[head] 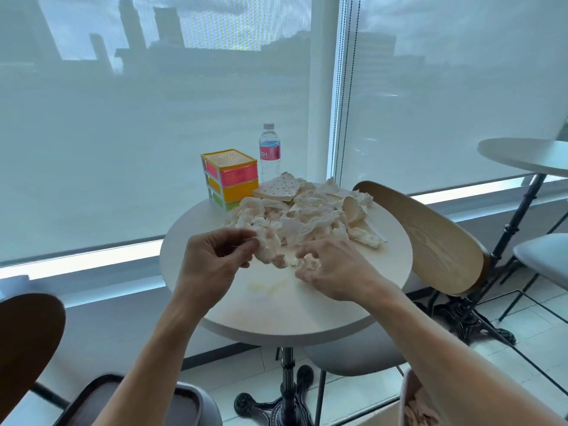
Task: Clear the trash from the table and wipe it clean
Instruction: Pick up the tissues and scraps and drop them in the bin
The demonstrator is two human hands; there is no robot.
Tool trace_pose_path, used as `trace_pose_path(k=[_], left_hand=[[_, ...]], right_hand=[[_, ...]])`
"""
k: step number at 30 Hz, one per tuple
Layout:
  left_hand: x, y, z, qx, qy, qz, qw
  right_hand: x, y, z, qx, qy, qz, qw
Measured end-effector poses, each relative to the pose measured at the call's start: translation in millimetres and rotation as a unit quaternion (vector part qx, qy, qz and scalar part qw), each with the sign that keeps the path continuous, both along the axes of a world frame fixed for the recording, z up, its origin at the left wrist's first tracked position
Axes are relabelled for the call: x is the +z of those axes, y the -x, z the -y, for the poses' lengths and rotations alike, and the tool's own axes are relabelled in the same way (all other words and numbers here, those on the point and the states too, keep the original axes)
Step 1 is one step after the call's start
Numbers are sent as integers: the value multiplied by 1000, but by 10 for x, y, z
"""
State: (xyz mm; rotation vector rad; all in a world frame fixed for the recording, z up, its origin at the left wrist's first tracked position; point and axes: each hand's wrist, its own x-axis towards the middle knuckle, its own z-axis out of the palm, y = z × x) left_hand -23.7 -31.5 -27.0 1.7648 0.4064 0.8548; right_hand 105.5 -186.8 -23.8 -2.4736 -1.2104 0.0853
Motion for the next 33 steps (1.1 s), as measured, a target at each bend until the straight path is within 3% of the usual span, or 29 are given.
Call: trace_pose_path(k=[7,12,23,33], left_hand=[[29,11,101,12,-13,-18,1000],[40,-52,351,2,-5,-21,1000],[-6,-334,1172,-62,10,-26,998],[-243,-622,1998,-104,33,-31,994]], right_hand=[[93,-102,86,-19,-215,-97,972],[152,-259,334,-26,-286,-143,947],[-89,-568,1299,-50,-279,-241,928],[-925,-755,2230,-106,-184,-312,926]])
